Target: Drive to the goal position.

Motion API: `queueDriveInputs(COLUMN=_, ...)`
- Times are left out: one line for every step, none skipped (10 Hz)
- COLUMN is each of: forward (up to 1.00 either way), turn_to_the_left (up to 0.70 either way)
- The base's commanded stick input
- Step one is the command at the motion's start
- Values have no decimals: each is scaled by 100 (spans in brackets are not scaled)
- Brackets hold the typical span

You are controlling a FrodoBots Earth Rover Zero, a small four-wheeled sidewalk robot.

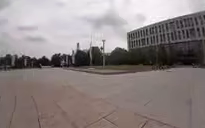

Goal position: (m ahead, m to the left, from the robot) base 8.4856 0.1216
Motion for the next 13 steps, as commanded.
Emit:
queueDriveInputs(forward=60, turn_to_the_left=15)
queueDriveInputs(forward=60, turn_to_the_left=15)
queueDriveInputs(forward=60, turn_to_the_left=15)
queueDriveInputs(forward=60, turn_to_the_left=15)
queueDriveInputs(forward=60, turn_to_the_left=15)
queueDriveInputs(forward=60, turn_to_the_left=15)
queueDriveInputs(forward=60, turn_to_the_left=15)
queueDriveInputs(forward=60, turn_to_the_left=15)
queueDriveInputs(forward=60, turn_to_the_left=15)
queueDriveInputs(forward=60, turn_to_the_left=15)
queueDriveInputs(forward=60, turn_to_the_left=15)
queueDriveInputs(forward=60, turn_to_the_left=15)
queueDriveInputs(forward=60, turn_to_the_left=15)
